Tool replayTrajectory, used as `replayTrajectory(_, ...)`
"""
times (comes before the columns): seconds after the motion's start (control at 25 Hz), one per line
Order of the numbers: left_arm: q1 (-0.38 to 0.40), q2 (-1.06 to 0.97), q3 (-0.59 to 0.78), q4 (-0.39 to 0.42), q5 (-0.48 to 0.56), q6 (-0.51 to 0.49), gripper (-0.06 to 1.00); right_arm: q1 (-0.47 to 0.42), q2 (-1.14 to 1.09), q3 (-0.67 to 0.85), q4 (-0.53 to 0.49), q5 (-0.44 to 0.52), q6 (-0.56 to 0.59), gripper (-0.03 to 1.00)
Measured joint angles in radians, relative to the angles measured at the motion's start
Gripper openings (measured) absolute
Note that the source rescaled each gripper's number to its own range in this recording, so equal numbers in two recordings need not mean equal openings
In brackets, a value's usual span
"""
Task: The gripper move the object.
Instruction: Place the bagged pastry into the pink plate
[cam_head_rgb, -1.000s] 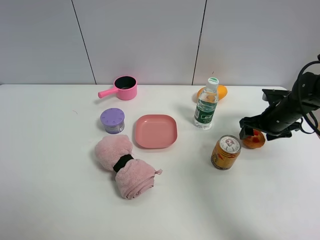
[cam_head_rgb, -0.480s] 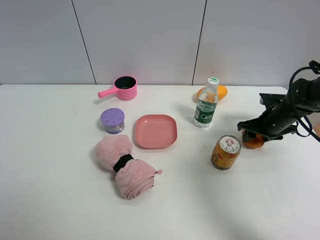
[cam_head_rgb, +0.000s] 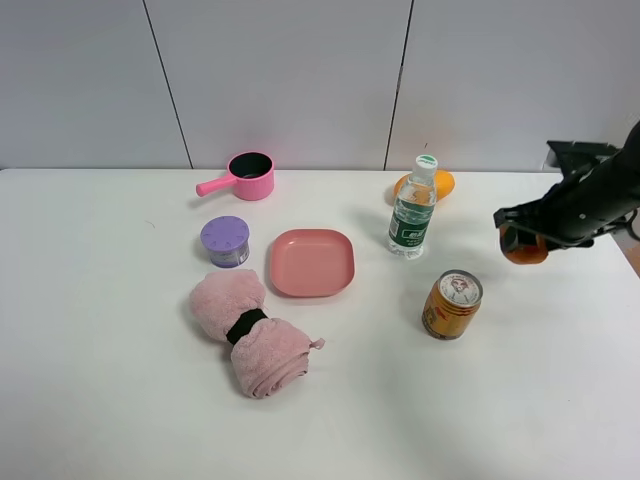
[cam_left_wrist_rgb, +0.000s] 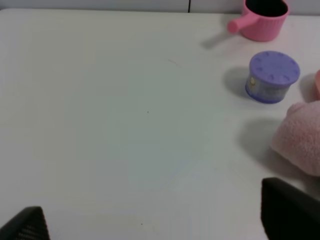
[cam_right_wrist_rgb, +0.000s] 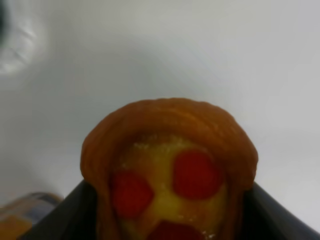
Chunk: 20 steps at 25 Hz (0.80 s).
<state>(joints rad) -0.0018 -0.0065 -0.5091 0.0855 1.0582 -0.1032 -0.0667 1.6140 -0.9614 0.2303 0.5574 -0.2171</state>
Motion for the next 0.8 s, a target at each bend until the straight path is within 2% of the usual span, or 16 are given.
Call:
replayTrajectory(0.12, 0.0, 0.0, 0.0, 0.0, 0.0, 0.0, 1.0, 0.0, -0.145, 0.0, 0.02, 0.019, 0.0, 0.0)
replayTrajectory(0.24, 0.0, 0.0, 0.0, 0.0, 0.0, 0.0, 1.0, 0.014, -0.271, -0.007, 0.089, 0.034, -0.017, 0.0)
replayTrajectory(0.36, 0.0, 0.0, 0.0, 0.0, 0.0, 0.0, 1.0, 0.08, -0.319, -0.071, 0.123, 0.082, -0.027, 0.0)
replayTrajectory(0.64, 0.0, 0.0, 0.0, 0.0, 0.0, 0.0, 1.0, 0.303, -0.192, -0.361, 0.128, 0.203, 0.037, 0.0)
replayTrajectory(0.8, 0.0, 0.0, 0.0, 0.0, 0.0, 0.0, 1.0, 0.405, -0.029, -0.549, 0.074, 0.314, 0.079, 0.0)
